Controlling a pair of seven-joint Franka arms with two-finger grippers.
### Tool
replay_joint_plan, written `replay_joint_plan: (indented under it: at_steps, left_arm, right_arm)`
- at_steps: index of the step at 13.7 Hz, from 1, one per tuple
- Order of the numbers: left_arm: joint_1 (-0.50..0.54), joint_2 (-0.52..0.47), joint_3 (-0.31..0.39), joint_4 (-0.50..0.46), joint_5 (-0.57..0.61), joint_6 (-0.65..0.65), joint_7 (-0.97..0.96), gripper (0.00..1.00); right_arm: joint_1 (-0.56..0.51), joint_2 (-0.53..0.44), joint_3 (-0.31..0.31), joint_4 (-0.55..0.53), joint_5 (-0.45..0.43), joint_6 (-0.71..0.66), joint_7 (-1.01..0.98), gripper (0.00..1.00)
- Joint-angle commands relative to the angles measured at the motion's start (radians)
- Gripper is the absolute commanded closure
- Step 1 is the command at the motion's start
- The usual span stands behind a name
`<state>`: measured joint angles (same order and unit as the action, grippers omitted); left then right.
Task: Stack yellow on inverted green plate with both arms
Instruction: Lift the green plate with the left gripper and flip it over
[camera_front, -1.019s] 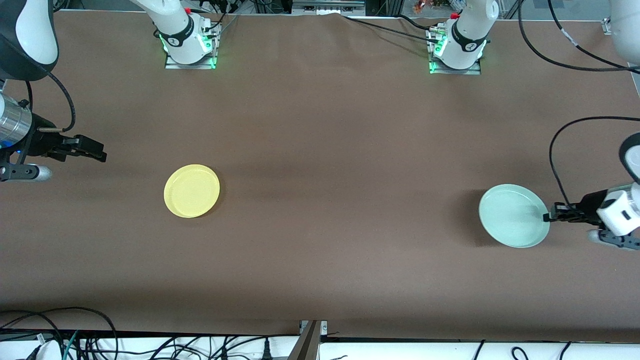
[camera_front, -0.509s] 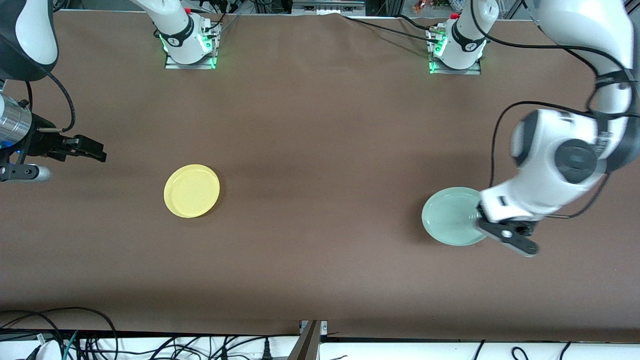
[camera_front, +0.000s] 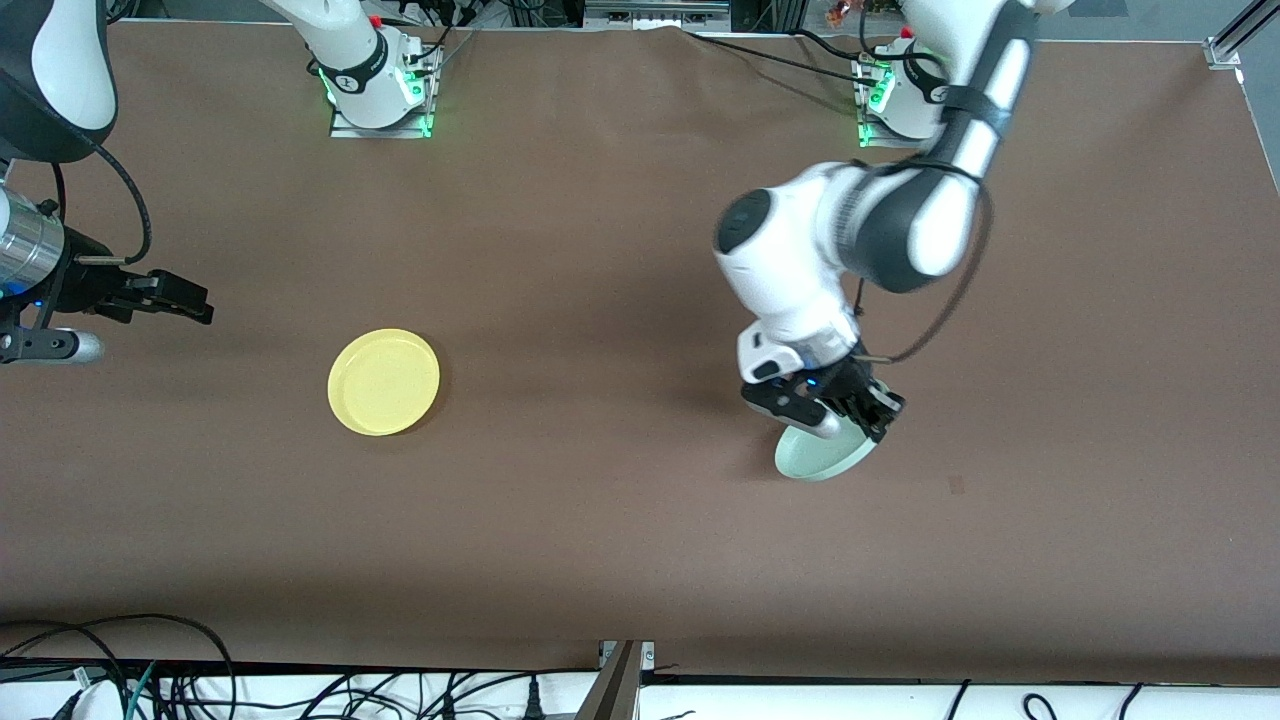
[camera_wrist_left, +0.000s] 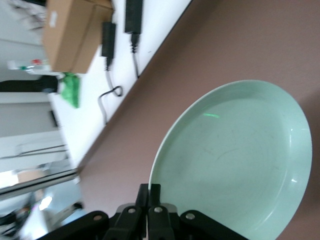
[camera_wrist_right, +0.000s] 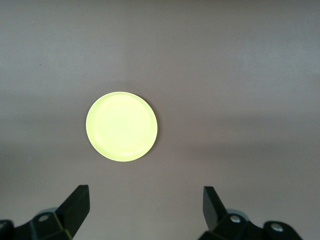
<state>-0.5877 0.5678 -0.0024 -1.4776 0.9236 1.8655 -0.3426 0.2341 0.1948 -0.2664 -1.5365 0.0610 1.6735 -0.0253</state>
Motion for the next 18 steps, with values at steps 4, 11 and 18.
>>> replay_joint_plan:
  at_steps: [4,11,18]
  left_arm:
    - [-0.217,0.162,0.027,0.011,0.218,-0.235,-0.387,1.0]
    - [-0.334,0.268,0.033,0.016,0.273,-0.347,-0.528,1.0]
    - [-0.35,0.274,0.019,0.043,0.181,-0.338,-0.575,0.71]
  right_arm:
    - [-0.004,0.002,0.003,0.006,0.003,-0.008,-0.008,0.0]
    - [-0.056,0.057,0.0,0.007,0.008,0.031,0.01,0.0]
    - [-0.059,0.11,0.0,0.007,0.008,0.058,0.01,0.0]
